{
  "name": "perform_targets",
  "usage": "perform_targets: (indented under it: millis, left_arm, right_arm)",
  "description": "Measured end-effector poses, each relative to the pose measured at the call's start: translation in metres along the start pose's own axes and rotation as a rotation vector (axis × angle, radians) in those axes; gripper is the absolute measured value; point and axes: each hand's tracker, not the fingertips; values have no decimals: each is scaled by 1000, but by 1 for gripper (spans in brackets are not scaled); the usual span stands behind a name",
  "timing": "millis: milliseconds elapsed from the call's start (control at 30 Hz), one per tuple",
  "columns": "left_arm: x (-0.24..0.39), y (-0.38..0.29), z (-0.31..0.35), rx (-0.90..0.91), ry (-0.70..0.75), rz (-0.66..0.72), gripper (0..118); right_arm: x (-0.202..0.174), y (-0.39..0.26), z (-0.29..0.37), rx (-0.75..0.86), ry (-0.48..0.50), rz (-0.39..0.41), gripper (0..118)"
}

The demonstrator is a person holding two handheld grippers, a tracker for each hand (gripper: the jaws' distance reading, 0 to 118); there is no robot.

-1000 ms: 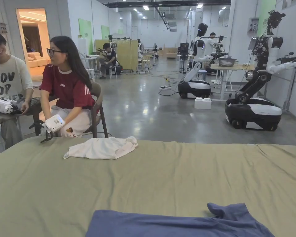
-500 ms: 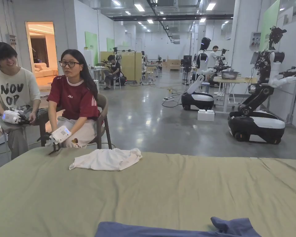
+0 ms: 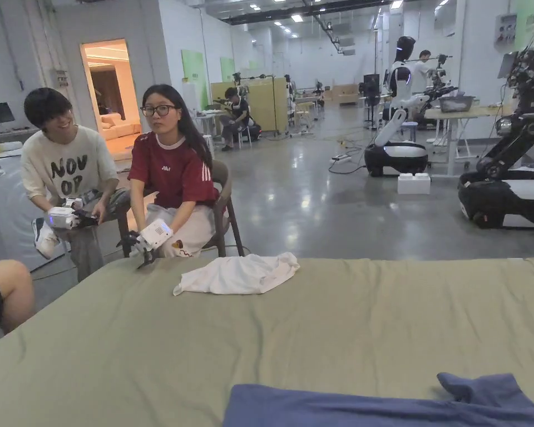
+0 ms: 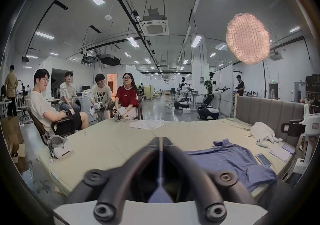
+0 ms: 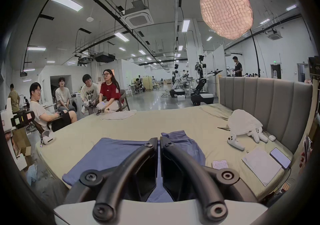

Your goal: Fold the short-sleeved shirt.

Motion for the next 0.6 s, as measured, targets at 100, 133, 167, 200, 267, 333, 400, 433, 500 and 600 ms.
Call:
perform_targets:
  millis: [100,133,167,200,267,333,400,433,500,600]
  left_arm:
    - [-7,0,-3,-55,-11,40,0]
    - [-8,-2,-4,-68,8,31,0]
    - [-11,-4,-6,-102,15,16,0]
    - [-17,-9,-11,-147,23,16,0]
    - [-29,-24,-22,-243,13,47,2]
    - [-43,-51,-30,-285,9,73,17]
    - [-55,-77,-46,-438,-10,102,58]
    - [-61,-91,-54,-517,-25,126,68]
    - [-70,-118,-65,-607,-35,162,71]
    - [-75,-151,-84,-753,-68,172,71]
  right_arm:
    - [0,-3,-3,-25,9,11,0]
    - [0,-4,-4,-31,12,14,0]
    - [0,-5,-4,-36,16,13,0]
    - [1,-6,-5,-42,19,10,0]
    - [4,-10,-7,-57,29,-8,0]
    - [6,-15,-9,-75,29,-22,0]
    - [9,-20,-10,-99,24,-36,0]
    - [11,-22,-9,-109,25,-47,0]
    - [14,-25,-9,-120,24,-56,0]
    - [18,-28,-7,-149,14,-55,0]
